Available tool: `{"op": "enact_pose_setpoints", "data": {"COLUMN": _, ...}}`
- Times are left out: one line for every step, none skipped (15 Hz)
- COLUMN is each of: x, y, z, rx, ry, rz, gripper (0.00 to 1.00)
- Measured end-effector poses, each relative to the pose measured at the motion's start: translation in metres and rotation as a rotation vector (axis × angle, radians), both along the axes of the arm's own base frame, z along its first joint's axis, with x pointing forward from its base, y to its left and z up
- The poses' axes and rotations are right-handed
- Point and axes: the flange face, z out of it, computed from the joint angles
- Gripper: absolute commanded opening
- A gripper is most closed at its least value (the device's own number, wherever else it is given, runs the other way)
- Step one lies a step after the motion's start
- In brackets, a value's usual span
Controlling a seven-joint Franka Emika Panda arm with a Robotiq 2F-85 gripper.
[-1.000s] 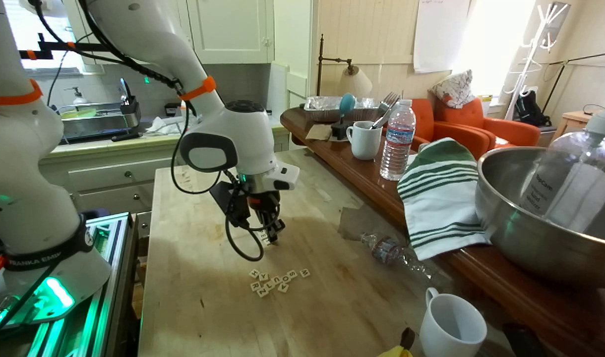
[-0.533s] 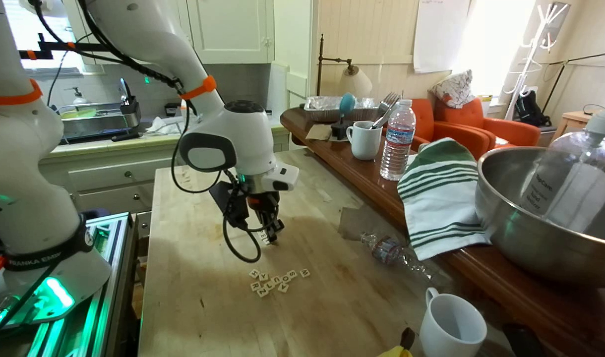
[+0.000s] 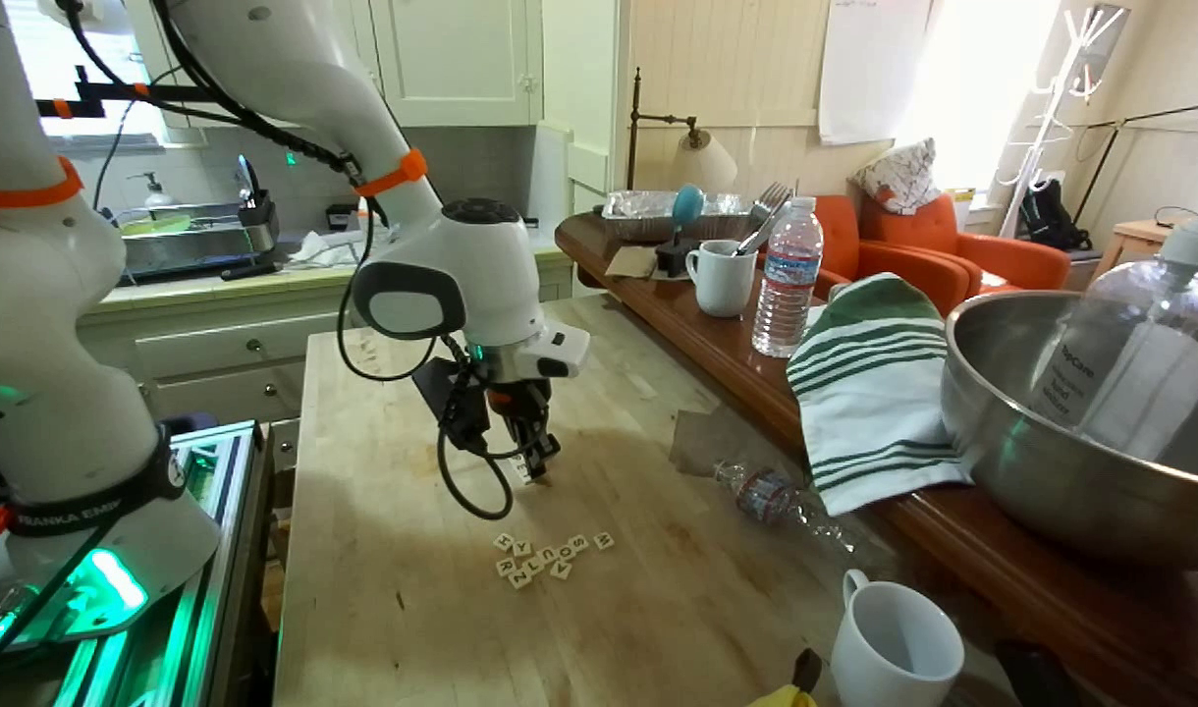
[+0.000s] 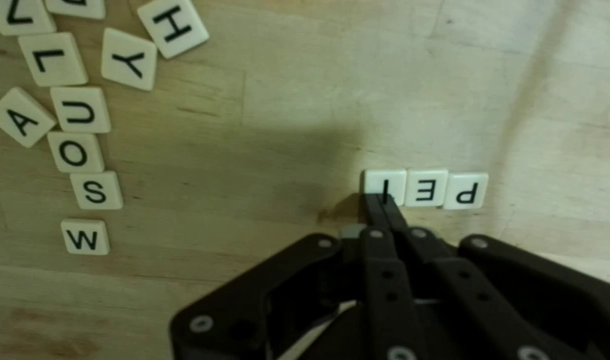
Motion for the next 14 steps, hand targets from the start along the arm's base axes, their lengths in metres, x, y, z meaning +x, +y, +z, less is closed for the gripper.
{"op": "enact_pose_setpoints", "data": {"x": 0.0, "y": 0.0, "z": 0.0, "rx": 0.0, "ry": 0.0, "rz": 0.0, "gripper": 0.0}}
{"op": "enact_pose_setpoints", "data": {"x": 0.0, "y": 0.0, "z": 0.0, "rx": 0.0, "ry": 0.0, "rz": 0.0, "gripper": 0.0}}
{"op": "enact_pose_setpoints", "data": {"x": -0.001, "y": 0.0, "z": 0.0, "rx": 0.0, "ry": 0.0, "rz": 0.001, "gripper": 0.0}}
{"op": "enact_pose_setpoints", "data": {"x": -0.001, "y": 0.001, "z": 0.0, "rx": 0.0, "ry": 0.001, "rz": 0.001, "gripper": 0.0}}
{"op": "enact_pose_setpoints", "data": {"x": -0.001, "y": 0.001, "z": 0.0, "rx": 0.0, "ry": 0.001, "rz": 0.001, "gripper": 0.0}}
{"op": "enact_pose_setpoints", "data": {"x": -0.002, "y": 0.001, "z": 0.0, "rx": 0.001, "ry": 0.001, "rz": 0.002, "gripper": 0.0}}
{"op": "enact_pose_setpoints", "data": {"x": -0.002, "y": 0.001, "z": 0.0, "rx": 0.001, "ry": 0.001, "rz": 0.002, "gripper": 0.0}}
{"op": "enact_pose_setpoints", "data": {"x": -0.003, "y": 0.001, "z": 0.001, "rx": 0.001, "ry": 0.001, "rz": 0.002, "gripper": 0.0}}
{"op": "enact_pose_setpoints", "data": {"x": -0.003, "y": 0.001, "z": 0.001, "rx": 0.001, "ry": -0.001, "rz": 0.0, "gripper": 0.0}}
{"op": "enact_pose_setpoints", "data": {"x": -0.003, "y": 0.001, "z": 0.003, "rx": 0.002, "ry": -0.004, "rz": -0.003, "gripper": 0.0}}
{"op": "enact_pose_setpoints", "data": {"x": -0.002, "y": 0.001, "z": 0.005, "rx": 0.002, "ry": -0.009, "rz": -0.006, "gripper": 0.0}}
{"op": "enact_pose_setpoints", "data": {"x": -0.002, "y": 0.0, "z": 0.007, "rx": 0.003, "ry": -0.014, "rz": -0.009, "gripper": 0.0}}
{"op": "enact_pose_setpoints", "data": {"x": -0.001, "y": 0.0, "z": 0.009, "rx": 0.003, "ry": -0.019, "rz": -0.011, "gripper": 0.0}}
{"op": "enact_pose_setpoints", "data": {"x": -0.001, "y": 0.0, "z": 0.011, "rx": 0.004, "ry": -0.025, "rz": -0.013, "gripper": 0.0}}
